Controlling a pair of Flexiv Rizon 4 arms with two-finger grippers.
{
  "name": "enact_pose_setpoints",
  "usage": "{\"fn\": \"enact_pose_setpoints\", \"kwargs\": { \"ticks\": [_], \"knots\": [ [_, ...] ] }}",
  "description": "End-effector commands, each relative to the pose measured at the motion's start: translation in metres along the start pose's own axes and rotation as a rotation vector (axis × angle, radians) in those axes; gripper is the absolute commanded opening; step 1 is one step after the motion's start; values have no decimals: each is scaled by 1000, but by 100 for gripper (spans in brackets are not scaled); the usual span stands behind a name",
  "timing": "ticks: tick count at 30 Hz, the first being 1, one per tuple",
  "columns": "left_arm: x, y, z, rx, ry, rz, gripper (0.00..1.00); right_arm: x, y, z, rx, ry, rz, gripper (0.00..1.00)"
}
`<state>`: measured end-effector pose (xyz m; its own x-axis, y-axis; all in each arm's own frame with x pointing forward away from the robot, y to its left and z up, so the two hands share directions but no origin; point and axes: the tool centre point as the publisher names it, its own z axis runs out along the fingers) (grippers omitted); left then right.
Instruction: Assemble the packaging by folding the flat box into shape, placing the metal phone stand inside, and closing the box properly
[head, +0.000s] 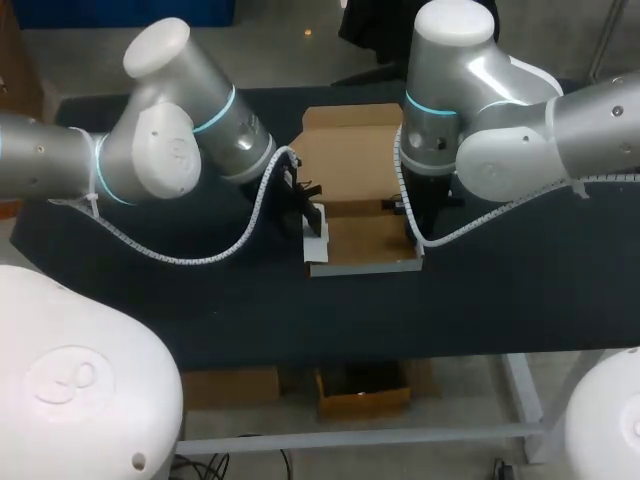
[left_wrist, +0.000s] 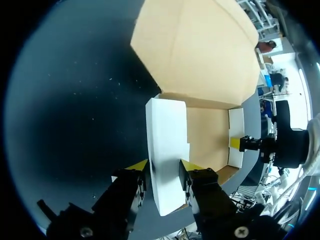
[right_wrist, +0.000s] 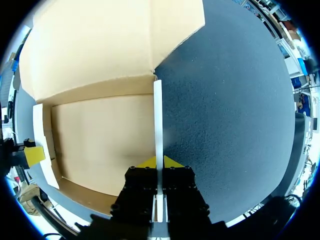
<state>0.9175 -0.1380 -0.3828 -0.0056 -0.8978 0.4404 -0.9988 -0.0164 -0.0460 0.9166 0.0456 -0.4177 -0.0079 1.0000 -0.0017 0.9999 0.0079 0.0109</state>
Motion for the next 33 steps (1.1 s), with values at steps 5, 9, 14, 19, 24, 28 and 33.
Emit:
{"fn": "enact_pose_setpoints", "kwargs": {
  "ticks": [5, 9, 14, 19, 24, 28, 33],
  "knots": [
    [2, -2, 7, 1, -114, 1, 36, 0, 0, -1, 2, -1, -1, 0],
    [1, -3, 8, 7, -147, -2, 36, 0, 0, -1, 2, -1, -1, 0],
    [-2, -4, 12, 13, -213, -7, 35, 0, 0, -1, 2, -1, -1, 0],
    [-6, -5, 14, 10, -240, -20, 34, 0, 0, -1, 2, -1, -1, 0],
    [-8, -5, 16, 10, -283, -24, 33, 0, 0, -1, 2, -1, -1, 0],
    [-8, -5, 16, 8, -307, -30, 32, 0, 0, -1, 2, -1, -1, 0],
    [-11, -6, 14, -2, -314, -40, 28, 0, 0, -1, 2, -1, -1, 0]
  ]
}}
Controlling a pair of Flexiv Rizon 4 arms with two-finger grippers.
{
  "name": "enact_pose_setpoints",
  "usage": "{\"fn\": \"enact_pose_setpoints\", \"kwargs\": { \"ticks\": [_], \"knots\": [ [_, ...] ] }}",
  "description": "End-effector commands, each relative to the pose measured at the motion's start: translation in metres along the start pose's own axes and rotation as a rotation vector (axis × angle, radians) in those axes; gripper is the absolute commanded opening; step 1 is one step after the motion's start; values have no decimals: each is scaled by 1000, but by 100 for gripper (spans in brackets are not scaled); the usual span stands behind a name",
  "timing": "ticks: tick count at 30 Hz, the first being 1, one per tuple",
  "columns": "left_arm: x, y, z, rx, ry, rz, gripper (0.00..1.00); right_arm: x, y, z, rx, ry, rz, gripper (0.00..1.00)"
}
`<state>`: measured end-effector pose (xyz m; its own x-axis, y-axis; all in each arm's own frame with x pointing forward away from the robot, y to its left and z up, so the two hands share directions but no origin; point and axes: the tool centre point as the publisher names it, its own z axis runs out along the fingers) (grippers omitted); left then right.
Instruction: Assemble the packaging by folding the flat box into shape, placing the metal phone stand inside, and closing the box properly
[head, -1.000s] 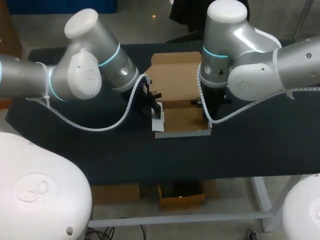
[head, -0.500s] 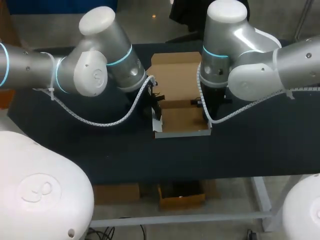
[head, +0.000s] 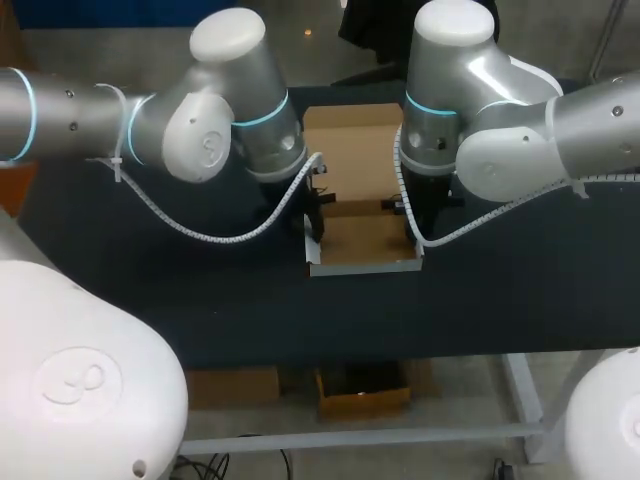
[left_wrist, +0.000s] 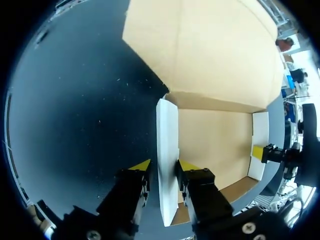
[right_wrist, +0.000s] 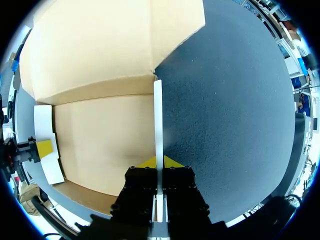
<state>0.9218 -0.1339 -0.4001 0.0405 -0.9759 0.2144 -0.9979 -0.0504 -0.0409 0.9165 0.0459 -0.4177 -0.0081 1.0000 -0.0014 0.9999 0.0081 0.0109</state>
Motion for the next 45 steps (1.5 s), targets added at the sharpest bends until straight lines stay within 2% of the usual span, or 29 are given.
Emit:
{"fn": "enact_pose_setpoints", "kwargs": {
  "ticks": [1, 16, 22, 32, 38, 40, 42, 43, 44, 45],
  "knots": [
    [0, -3, 0, -8, -73, -6, 27, 0, 0, -1, 2, -1, -1, 0],
    [-2, -4, 1, -24, -108, -27, 18, 0, 0, -1, 2, -1, -1, 0],
    [-3, -4, 3, -28, -147, -35, 0, 0, 0, -1, 2, -1, -1, 0],
    [-3, -3, 8, -25, -214, -47, 0, 0, 0, -1, 2, -1, -1, 0],
    [-4, -3, 8, -16, -224, -47, 0, 1, -1, -4, -9, -2, -13, 0],
    [-4, -3, 7, -11, -227, -47, 0, 1, -2, -6, -19, 2, -24, 13],
    [-5, -3, 6, -9, -228, -47, 0, 1, -4, -9, -31, 11, -42, 36],
    [-5, -3, 6, -9, -229, -48, 0, 1, -5, -10, -33, 16, -45, 44],
    [-5, -3, 6, -8, -229, -48, 0, 1, -5, -11, -37, 21, -52, 58],
    [-6, -3, 6, -8, -229, -48, 0, 1, -6, -12, -42, 32, -60, 84]
  ]
}}
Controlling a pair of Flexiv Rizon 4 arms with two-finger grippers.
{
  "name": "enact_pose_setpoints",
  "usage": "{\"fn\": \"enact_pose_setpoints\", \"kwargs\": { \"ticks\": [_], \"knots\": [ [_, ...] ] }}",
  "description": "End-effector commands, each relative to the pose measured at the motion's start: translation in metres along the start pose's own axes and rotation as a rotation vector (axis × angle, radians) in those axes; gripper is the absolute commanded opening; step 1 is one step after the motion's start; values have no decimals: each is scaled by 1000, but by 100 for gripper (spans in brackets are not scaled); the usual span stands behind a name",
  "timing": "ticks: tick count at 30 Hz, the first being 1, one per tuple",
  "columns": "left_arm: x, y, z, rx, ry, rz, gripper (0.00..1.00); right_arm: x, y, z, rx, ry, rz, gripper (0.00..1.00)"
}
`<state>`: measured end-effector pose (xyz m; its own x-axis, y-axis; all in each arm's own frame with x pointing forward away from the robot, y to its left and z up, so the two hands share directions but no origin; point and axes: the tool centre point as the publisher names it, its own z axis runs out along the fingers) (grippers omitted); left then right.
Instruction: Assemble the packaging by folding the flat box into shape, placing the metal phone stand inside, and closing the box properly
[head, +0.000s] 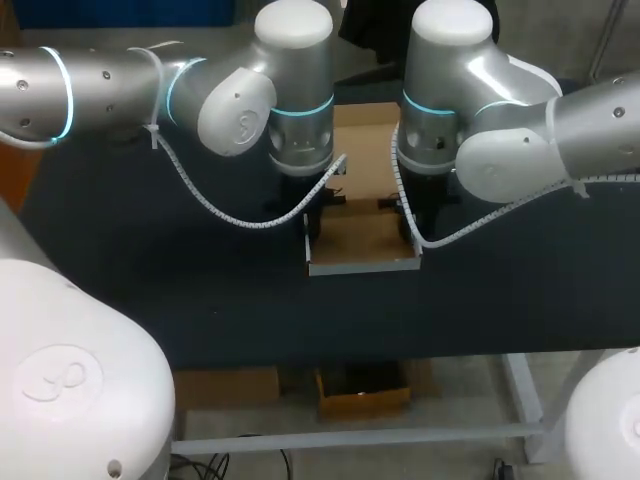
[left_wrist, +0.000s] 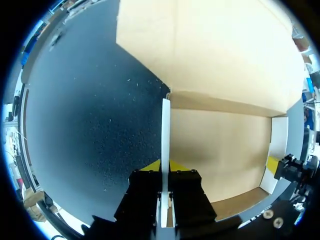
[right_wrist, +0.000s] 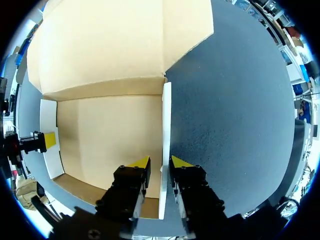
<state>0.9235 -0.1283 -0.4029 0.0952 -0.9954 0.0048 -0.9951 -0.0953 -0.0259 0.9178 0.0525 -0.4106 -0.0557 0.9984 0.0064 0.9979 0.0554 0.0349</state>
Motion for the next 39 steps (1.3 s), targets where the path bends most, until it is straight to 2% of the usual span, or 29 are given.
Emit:
{"fn": "enact_pose_setpoints", "kwargs": {
  "ticks": [1, 11, 15, 27, 31, 34, 39],
  "knots": [
    [1, -1, 4, 4, -17, -2, 0, -6, -8, -7, -23, 32, -17, 100],
    [-5, -1, 2, 14, -27, -4, 0, -10, -18, -31, -102, 150, -139, 100],
    [-8, -1, 1, 20, -37, -3, 0, -19, -24, -42, -153, 235, -222, 100],
    [-17, -1, 2, 26, -62, 12, 0, -48, -36, -69, -286, 347, -475, 100],
    [-21, -1, 5, 21, -66, 15, 0, -58, -44, -77, -367, 401, -579, 100],
    [-23, 0, 5, 24, -77, 17, 0, -63, -52, -86, -415, 409, -637, 100],
    [-26, 0, 6, 32, -104, 23, 0, -71, -62, -101, -451, 467, -710, 100]
  ]
}}
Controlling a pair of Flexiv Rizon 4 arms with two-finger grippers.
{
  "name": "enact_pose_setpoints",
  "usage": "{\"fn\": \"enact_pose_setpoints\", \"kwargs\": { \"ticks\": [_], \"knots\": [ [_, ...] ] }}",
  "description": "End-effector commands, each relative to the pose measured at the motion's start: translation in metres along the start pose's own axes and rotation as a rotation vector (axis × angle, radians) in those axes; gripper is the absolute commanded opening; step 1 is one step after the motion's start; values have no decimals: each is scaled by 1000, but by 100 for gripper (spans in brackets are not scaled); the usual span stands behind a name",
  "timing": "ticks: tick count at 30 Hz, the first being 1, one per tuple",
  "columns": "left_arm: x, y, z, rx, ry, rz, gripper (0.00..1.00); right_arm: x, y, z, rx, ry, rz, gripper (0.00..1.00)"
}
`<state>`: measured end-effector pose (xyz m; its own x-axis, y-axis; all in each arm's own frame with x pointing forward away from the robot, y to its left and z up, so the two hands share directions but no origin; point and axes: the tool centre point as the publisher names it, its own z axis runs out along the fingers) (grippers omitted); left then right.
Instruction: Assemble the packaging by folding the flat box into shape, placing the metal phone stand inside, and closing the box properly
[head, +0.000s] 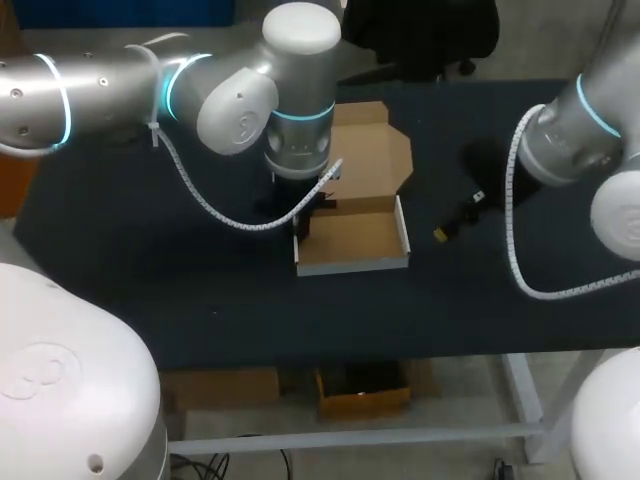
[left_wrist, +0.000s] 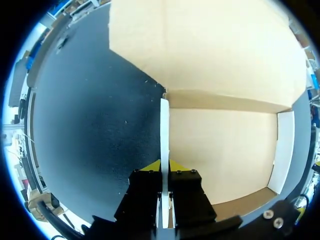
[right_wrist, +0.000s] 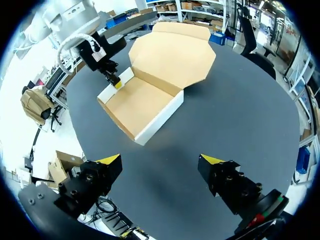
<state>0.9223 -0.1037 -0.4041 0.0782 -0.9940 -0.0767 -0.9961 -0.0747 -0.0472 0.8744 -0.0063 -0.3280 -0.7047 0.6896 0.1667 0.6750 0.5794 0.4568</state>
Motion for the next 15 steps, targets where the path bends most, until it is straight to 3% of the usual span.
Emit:
{"fn": "enact_pose_setpoints", "kwargs": {
  "ticks": [1, 7, 15],
  "knots": [
    [-1, 1, 5, 12, -28, 5, 0, 5, -15, -27, -132, 108, -47, 100],
    [-5, 0, 6, 19, -56, 16, 0, 17, -28, -44, -162, 113, -185, 100],
    [-4, 2, 9, 22, -84, 24, 0, 26, -47, -62, -153, 66, -245, 100]
  ]
}}
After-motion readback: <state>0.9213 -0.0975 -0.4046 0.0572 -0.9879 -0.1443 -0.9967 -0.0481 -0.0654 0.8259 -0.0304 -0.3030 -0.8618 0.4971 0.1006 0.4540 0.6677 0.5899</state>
